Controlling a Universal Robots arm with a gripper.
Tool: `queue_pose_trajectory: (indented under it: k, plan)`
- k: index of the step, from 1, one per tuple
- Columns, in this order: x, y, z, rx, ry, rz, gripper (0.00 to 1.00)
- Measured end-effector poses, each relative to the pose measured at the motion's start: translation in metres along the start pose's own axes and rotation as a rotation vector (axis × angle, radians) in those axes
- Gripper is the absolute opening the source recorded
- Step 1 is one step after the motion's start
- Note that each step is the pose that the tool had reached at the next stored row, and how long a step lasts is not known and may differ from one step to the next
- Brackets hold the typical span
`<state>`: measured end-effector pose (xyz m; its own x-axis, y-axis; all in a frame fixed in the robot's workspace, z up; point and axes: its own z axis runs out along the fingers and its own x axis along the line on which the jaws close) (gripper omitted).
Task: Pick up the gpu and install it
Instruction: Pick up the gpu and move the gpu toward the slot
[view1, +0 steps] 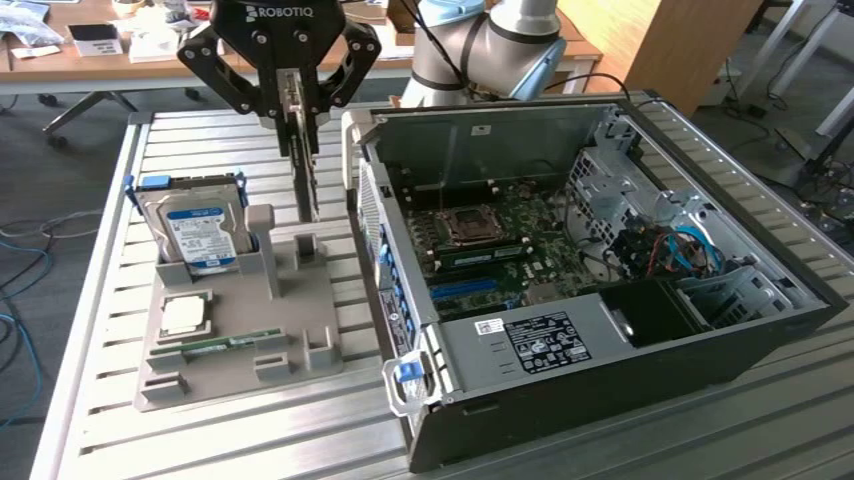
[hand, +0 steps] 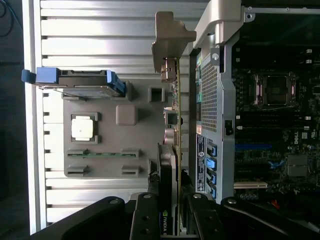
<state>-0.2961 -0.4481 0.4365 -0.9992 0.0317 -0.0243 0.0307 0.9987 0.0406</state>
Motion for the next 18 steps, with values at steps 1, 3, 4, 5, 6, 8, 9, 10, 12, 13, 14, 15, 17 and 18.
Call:
queue_pose_trajectory:
  k: [1,3,4,5,6,8,9,10,12,13,14,15,17,18]
  plan:
    - [0.000,0.0000,0.0000,0.0001,0.0000,0.000,0.27]
    - [0.000,0.0000,0.0000,0.0001,0.0000,0.000,0.27]
    - [0.000,0.0000,-0.0001,0.0001,0.0000,0.000,0.27]
    - [0.000,0.0000,-0.0001,0.0001,0.0000,0.000,0.27]
    - [0.000,0.0000,-0.0001,0.0002,0.0001,0.000,0.27]
    - [-0.001,0.0000,-0.0001,0.0002,0.0002,0.000,0.27]
    - [-0.002,0.0000,-0.0001,0.0002,0.0002,0.000,0.27]
    - [-0.003,0.0001,0.0000,0.0001,0.0000,0.000,0.27]
    - [-0.005,0.0001,0.0000,0.0002,0.0001,0.000,0.27]
    - [-0.006,0.0002,0.0000,0.0002,0.0001,0.000,0.27]
    - [-0.008,0.0002,0.0001,0.0001,0.0001,0.000,0.27]
    - [-0.009,0.0003,0.0002,0.0001,0.0000,0.000,0.27]
    - [-0.012,0.0003,0.0003,0.0000,0.0000,0.000,0.27]
    - [-0.013,0.0004,0.0003,0.0000,0.0001,0.000,0.27]
